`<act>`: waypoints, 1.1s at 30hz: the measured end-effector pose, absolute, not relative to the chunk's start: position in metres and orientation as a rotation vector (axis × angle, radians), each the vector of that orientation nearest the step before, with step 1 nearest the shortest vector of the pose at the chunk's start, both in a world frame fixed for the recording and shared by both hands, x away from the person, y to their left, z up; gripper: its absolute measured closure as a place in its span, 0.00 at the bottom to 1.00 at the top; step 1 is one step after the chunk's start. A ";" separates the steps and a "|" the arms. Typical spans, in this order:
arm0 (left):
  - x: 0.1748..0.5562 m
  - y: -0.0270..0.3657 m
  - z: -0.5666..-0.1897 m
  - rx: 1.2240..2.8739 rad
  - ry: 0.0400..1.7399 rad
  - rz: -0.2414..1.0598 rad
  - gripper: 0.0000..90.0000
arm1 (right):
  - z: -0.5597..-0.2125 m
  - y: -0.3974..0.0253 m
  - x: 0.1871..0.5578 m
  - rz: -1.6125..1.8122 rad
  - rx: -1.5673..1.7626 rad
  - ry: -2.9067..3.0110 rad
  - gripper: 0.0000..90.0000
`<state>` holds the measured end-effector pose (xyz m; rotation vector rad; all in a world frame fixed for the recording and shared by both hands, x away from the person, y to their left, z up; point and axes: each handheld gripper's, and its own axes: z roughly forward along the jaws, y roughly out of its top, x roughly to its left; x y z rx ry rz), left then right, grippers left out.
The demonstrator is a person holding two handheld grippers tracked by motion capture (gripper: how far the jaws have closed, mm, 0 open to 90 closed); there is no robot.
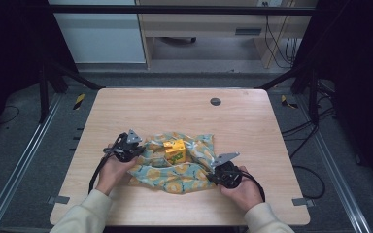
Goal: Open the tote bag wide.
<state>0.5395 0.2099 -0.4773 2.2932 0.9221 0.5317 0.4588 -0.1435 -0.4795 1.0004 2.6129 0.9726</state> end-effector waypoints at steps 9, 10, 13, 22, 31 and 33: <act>0.540 0.208 -0.481 2.318 0.920 0.572 1.00 | -0.481 -0.144 0.456 0.955 1.006 2.628 1.00; 0.540 0.208 -0.481 2.316 0.921 0.573 1.00 | -0.481 -0.145 0.456 0.952 1.008 2.631 1.00; 0.540 0.208 -0.482 2.322 0.921 0.569 1.00 | -0.481 -0.145 0.456 0.952 1.001 2.636 1.00; 0.541 0.208 -0.483 2.341 0.926 0.560 1.00 | -0.482 -0.146 0.454 0.941 1.017 2.647 1.00; 0.541 0.209 -0.484 2.332 0.944 0.535 0.99 | -0.482 -0.148 0.454 0.937 1.014 2.665 1.00; 0.541 0.209 -0.483 2.339 0.940 0.532 0.99 | -0.480 -0.148 0.454 0.941 1.009 2.664 1.00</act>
